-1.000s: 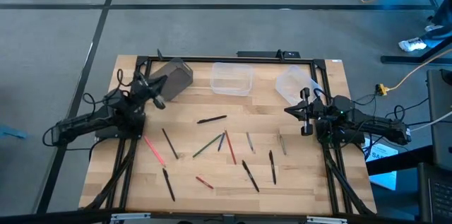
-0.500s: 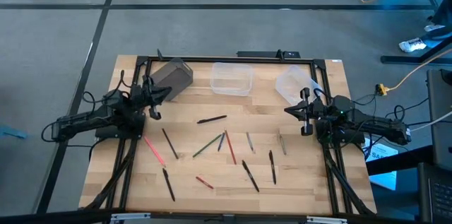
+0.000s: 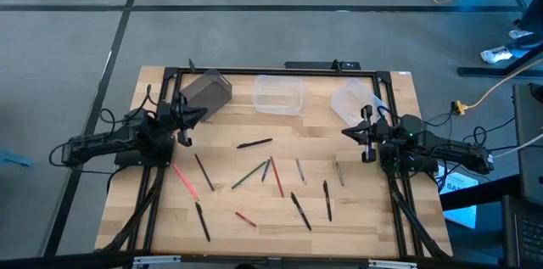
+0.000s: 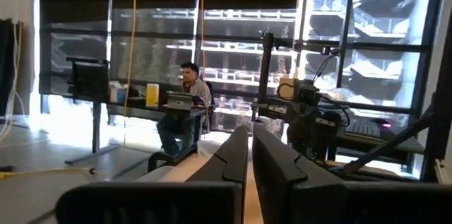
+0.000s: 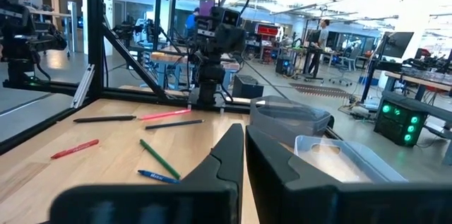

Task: Sort crayons/erasers/pens/pencils in bins
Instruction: Put the black pen into the left transparent bin

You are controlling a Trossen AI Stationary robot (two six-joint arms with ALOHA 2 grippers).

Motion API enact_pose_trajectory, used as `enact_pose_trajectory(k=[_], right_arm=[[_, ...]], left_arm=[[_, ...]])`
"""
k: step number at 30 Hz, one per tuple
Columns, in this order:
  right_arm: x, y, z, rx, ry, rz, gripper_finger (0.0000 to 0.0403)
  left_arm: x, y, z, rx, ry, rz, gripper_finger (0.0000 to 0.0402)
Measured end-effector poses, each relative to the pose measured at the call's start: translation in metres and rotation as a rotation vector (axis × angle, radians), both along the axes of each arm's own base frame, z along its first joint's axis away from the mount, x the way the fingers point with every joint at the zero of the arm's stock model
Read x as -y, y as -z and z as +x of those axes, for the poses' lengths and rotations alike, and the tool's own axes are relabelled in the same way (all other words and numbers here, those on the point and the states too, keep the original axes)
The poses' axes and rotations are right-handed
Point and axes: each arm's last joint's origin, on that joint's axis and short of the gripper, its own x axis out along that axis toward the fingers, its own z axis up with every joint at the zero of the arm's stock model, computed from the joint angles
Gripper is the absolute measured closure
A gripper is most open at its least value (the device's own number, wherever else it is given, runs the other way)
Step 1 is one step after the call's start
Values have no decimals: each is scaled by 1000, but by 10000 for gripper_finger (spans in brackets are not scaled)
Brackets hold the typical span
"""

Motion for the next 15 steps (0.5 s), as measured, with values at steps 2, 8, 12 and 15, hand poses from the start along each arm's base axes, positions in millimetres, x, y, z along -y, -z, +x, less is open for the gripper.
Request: enact_pose_trajectory(k=[2,8,12,15], right_arm=[[0,0,0,0,0,0,380],[0,-1,0,10,-27,230,380],[3,-4,-1,60,63,292,380],[7,-5,-2,105,182,353,380]], left_arm=[[1,1,2,-12,25,-19,388],[4,10,12,-103,57,-98,388],[6,19,22,-201,43,-139,388],[9,28,29,-285,21,-162,385]])
